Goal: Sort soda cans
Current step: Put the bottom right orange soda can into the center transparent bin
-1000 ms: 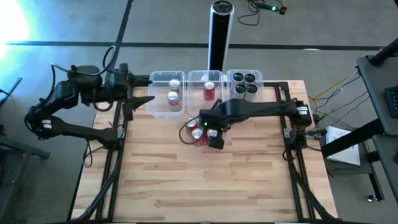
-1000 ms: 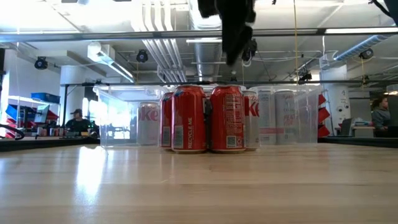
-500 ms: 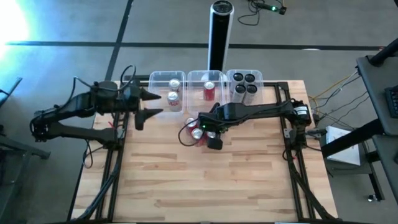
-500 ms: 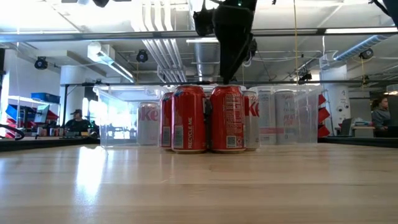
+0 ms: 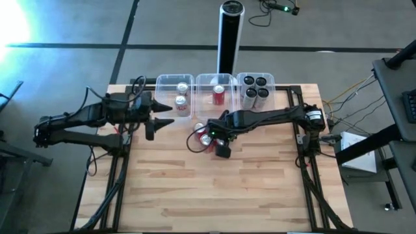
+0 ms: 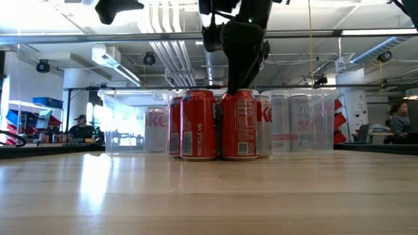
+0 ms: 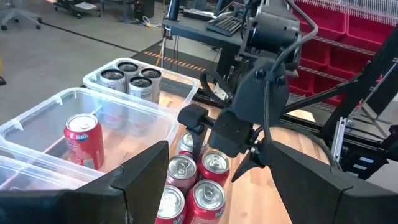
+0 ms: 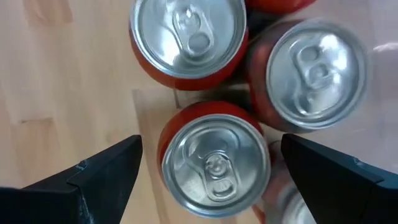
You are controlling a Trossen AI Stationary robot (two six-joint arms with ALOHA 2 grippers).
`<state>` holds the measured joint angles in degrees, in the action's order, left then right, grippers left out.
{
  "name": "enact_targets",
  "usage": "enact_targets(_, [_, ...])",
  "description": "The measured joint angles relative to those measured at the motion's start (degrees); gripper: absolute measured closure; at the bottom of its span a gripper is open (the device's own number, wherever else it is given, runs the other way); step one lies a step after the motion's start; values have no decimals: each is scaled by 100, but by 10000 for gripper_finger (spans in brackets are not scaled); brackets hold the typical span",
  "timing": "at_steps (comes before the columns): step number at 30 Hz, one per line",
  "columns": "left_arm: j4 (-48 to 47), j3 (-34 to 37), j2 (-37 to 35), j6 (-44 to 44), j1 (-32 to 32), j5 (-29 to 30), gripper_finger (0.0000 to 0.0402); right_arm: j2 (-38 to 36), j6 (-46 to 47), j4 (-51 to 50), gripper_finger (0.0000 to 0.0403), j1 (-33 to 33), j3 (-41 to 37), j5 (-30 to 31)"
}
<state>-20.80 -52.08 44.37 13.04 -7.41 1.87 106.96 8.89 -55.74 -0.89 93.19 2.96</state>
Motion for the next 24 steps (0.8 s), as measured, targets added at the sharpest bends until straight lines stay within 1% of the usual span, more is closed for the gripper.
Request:
enact_targets(7, [9, 5, 20, 207, 102, 2, 144, -12, 117, 505, 23, -37, -370, 49])
enact_targets(13, [29, 16, 18, 137, 112, 2, 144, -33, 6, 789, 28, -7, -554, 79])
enact_targets(16, [78, 16, 14, 113, 112, 2, 144, -35, 66, 789, 43, 16, -577, 111])
enact_targets(22, [63, 16, 42, 105, 112, 7, 144, -28, 115, 682, 95, 33, -560, 51])
enact_targets(24, [49, 16, 42, 112, 112, 7, 144, -22, 110, 680, 105, 48, -562, 49])
